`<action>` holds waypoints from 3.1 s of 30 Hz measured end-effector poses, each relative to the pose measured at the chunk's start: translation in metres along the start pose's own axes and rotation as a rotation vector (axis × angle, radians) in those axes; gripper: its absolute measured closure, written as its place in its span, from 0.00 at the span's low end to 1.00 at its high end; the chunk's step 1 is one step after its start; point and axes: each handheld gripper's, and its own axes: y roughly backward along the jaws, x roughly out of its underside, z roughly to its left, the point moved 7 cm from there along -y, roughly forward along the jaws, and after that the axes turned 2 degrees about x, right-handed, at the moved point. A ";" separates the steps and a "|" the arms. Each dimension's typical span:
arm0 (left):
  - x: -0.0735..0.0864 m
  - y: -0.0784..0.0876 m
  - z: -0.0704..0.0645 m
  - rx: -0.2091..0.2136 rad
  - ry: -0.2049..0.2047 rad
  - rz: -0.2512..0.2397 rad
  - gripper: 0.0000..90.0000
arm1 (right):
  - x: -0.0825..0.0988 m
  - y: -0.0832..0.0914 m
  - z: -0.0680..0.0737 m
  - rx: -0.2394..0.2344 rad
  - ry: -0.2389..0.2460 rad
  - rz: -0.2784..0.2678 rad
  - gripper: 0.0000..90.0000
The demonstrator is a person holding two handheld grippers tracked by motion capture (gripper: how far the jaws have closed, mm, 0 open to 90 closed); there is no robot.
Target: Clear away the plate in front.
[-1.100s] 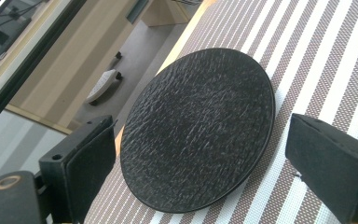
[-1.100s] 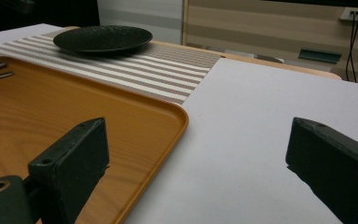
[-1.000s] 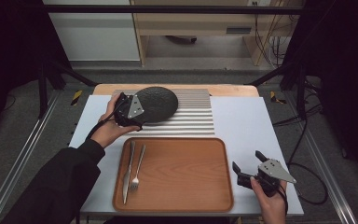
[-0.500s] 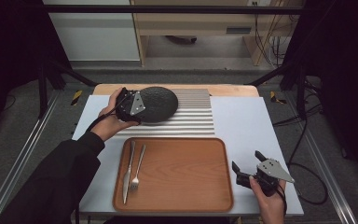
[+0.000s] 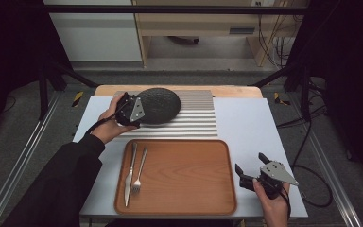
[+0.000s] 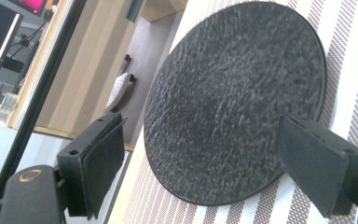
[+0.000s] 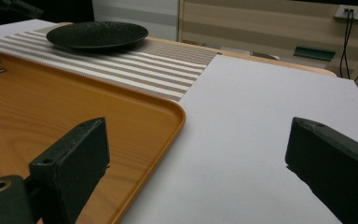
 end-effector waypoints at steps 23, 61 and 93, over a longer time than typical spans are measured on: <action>0.010 -0.009 -0.040 0.064 -0.216 0.061 0.31 | 0.000 0.000 -0.001 0.006 -0.001 0.002 0.07; 0.017 -0.044 -0.051 0.023 -0.329 0.095 0.63 | 0.003 -0.001 -0.003 0.012 -0.008 0.016 0.08; 0.014 -0.050 -0.061 -0.019 -0.418 0.114 0.88 | 0.004 -0.002 -0.003 0.008 -0.010 0.018 0.08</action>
